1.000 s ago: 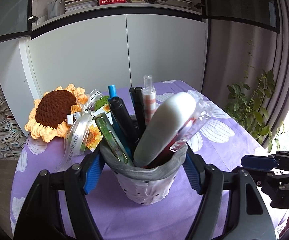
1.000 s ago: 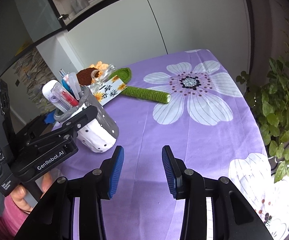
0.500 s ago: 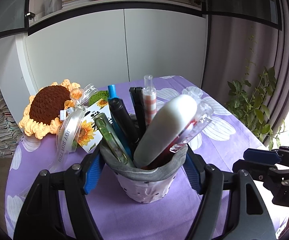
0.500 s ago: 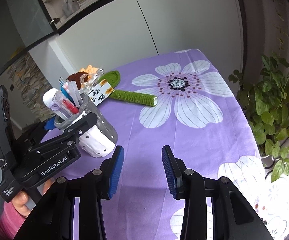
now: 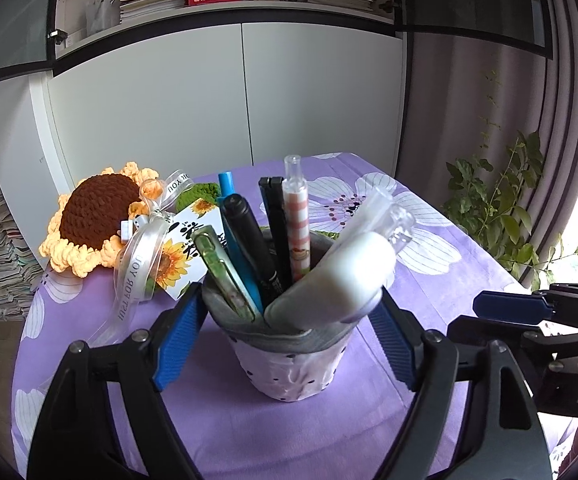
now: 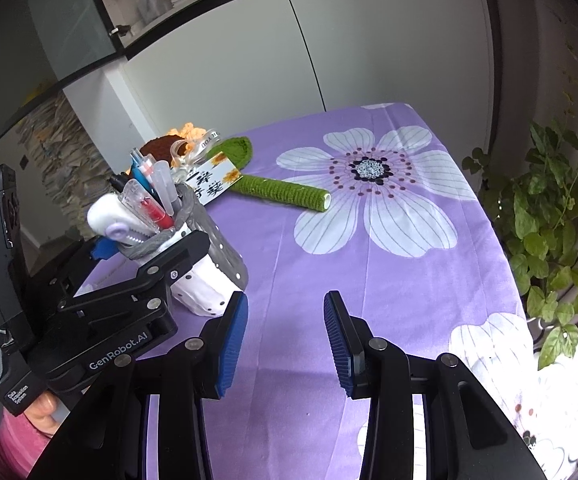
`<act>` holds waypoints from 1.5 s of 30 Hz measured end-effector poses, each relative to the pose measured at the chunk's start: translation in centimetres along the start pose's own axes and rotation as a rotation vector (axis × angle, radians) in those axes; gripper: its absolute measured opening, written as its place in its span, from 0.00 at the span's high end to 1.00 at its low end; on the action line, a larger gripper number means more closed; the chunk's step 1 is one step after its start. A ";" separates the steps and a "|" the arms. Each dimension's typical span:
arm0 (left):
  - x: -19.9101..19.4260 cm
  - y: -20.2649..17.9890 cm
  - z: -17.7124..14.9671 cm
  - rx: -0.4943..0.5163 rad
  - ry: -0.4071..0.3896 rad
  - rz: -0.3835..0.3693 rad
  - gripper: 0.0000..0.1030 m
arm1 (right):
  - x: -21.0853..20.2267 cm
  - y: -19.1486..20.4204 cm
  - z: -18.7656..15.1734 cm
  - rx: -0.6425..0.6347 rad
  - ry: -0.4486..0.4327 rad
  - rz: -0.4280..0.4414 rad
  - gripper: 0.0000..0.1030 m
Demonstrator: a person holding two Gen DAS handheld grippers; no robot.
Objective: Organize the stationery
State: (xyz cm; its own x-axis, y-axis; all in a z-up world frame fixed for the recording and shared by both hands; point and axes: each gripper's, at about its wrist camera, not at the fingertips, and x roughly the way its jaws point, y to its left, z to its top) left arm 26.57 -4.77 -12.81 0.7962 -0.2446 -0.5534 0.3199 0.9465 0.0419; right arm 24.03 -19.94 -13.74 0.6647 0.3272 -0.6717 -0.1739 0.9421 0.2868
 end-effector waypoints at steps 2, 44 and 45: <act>-0.3 -0.2 -0.1 0.013 -0.006 0.005 0.20 | -0.1 0.2 -0.1 -0.004 -0.005 -0.004 0.61; -22.8 -1.4 -2.4 -0.018 -0.220 0.182 0.01 | -16.0 8.8 -5.5 -0.159 -0.314 -0.102 0.45; -23.6 -1.4 -2.6 -0.024 -0.234 0.187 0.01 | -16.9 9.2 -5.9 -0.163 -0.335 -0.105 0.43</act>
State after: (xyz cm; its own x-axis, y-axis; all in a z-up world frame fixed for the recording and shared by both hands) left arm 5.97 0.19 -1.91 0.9378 -0.1048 -0.3309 0.1466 0.9837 0.1039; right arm 6.91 -16.41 -3.75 0.8810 0.2117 -0.4231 -0.1880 0.9773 0.0977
